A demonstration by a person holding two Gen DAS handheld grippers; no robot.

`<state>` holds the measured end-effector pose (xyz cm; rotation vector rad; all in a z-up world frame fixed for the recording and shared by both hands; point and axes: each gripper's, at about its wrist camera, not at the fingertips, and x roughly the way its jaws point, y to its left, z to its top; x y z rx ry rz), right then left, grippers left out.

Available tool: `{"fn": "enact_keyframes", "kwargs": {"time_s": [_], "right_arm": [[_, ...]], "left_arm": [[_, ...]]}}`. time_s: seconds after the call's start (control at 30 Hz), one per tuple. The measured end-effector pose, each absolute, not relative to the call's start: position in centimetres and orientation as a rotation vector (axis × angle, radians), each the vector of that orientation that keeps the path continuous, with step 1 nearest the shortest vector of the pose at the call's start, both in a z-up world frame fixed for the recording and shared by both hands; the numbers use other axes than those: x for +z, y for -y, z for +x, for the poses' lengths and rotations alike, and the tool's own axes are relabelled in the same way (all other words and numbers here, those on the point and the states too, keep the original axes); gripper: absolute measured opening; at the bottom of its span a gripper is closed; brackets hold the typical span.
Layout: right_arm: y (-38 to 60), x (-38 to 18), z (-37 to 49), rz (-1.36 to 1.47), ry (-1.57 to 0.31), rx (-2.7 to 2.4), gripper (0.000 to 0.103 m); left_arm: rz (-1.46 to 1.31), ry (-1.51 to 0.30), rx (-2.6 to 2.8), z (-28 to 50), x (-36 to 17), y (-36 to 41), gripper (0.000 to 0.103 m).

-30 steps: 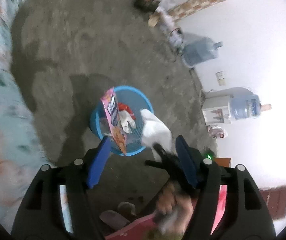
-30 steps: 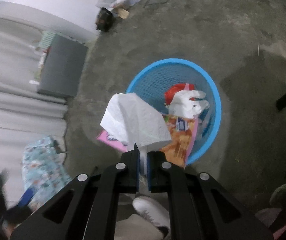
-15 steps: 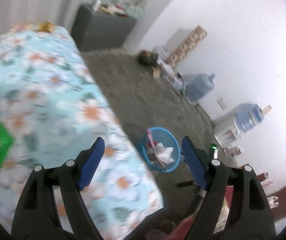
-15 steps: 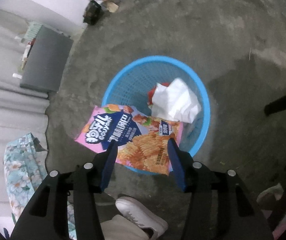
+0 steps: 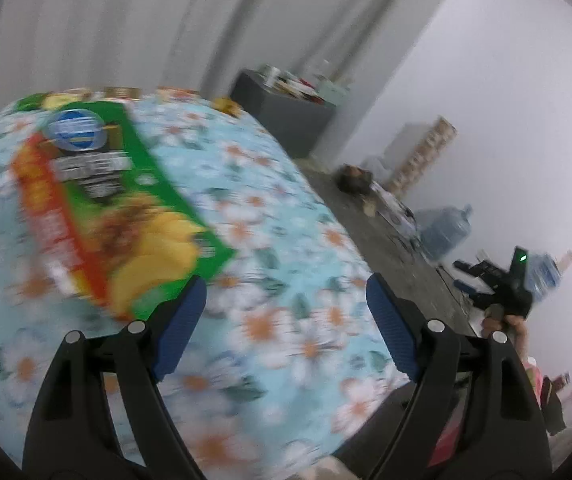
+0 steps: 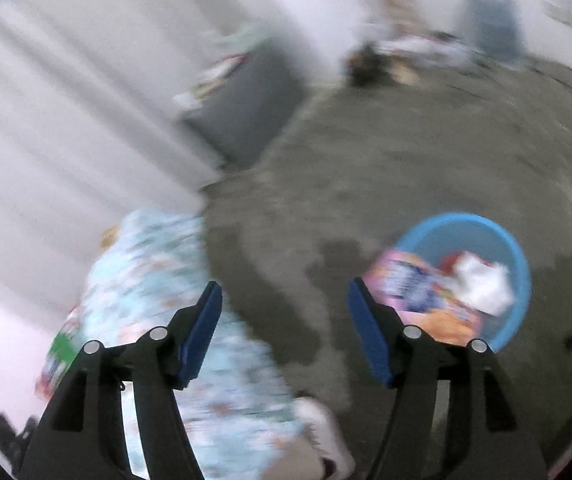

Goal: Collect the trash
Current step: 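Move both grippers back over the bedspread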

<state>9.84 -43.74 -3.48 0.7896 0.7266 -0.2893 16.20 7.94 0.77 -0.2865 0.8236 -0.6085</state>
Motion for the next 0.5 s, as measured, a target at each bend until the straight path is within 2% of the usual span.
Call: {"fn": "enact_keyframes", "kwargs": {"time_s": [0.17, 0.5], "right_arm": [[34.2, -0.5, 17.3, 0.668, -0.79, 0.007, 0.065], [16.6, -1.9, 29.9, 0.604, -1.015, 0.47, 0.066]], "left_arm": [[-0.35, -0.791, -0.516, 15.6, 0.0, -13.0, 0.078], [-0.412, -0.742, -0.436, 15.5, -1.6, -18.9, 0.078]]}}
